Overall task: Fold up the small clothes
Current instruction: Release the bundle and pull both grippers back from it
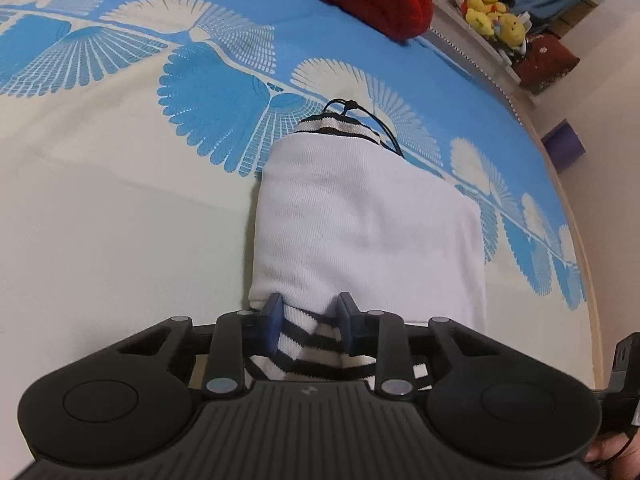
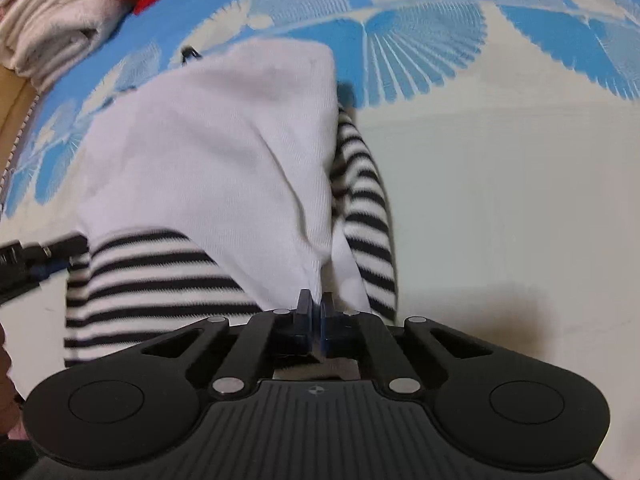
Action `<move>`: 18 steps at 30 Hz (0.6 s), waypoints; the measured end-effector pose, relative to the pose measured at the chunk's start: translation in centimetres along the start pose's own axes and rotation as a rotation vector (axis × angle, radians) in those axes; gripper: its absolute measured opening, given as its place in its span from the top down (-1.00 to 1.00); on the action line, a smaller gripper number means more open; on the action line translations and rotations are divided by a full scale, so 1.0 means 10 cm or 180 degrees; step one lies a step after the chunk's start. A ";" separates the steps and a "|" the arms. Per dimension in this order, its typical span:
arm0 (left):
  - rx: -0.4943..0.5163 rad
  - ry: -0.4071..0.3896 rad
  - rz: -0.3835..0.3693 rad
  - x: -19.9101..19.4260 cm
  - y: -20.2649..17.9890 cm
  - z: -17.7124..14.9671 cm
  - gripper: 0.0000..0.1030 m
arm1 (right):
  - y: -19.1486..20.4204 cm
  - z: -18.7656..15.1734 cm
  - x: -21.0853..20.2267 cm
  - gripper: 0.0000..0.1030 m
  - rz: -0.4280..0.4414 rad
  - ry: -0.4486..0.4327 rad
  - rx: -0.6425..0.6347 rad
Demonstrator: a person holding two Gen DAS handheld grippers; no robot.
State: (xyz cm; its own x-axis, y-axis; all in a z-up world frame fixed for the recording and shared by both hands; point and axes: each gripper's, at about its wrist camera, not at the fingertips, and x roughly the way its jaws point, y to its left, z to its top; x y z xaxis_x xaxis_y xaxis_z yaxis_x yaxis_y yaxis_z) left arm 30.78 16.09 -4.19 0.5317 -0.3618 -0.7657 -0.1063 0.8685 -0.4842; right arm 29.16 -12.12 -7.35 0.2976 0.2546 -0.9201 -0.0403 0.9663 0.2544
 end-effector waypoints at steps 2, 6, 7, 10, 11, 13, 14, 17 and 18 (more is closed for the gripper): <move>0.0122 -0.0001 0.0069 -0.02 -0.05 0.00 0.34 | -0.03 -0.02 -0.01 0.95 0.0030 0.0025 0.0082; 0.0526 -0.0214 0.0006 -0.17 -0.28 -0.03 0.24 | -0.02 -0.05 -0.01 0.94 -0.0028 0.0048 -0.0049; 0.0620 -0.0185 -0.0032 -0.18 -0.32 -0.06 0.19 | -0.02 -0.06 -0.01 0.94 -0.0055 0.0045 -0.0108; 0.0895 0.0146 0.0343 0.01 -0.32 -0.19 -0.06 | 0.03 -0.10 -0.01 0.49 -0.0332 -0.0041 -0.0373; 0.0962 0.0126 0.0472 0.02 -0.32 -0.21 -0.26 | 0.08 -0.12 -0.04 0.38 -0.0532 -0.0130 -0.0555; 0.1051 -0.0097 0.0597 -0.10 -0.36 -0.20 -0.24 | 0.22 -0.19 -0.11 0.31 -0.0998 -0.0381 -0.1003; 0.1114 -0.0244 0.0687 -0.18 -0.40 -0.22 -0.25 | 0.27 -0.23 -0.16 0.30 -0.1117 -0.0488 -0.1145; 0.1374 -0.0864 0.0796 -0.61 -0.56 -0.31 -0.58 | 0.31 -0.29 -0.50 0.16 -0.1128 -0.0893 -0.1147; 0.1402 -0.0999 0.0785 -0.73 -0.59 -0.35 -0.74 | 0.30 -0.31 -0.65 0.06 -0.1044 -0.1060 -0.1062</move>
State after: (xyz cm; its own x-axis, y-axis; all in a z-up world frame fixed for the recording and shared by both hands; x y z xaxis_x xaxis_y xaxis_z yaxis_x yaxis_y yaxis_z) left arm 24.61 12.45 2.82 0.7657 -0.0722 -0.6392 0.0646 0.9973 -0.0352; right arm 24.14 -10.78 -1.54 0.6277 -0.0341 -0.7777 -0.1779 0.9663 -0.1860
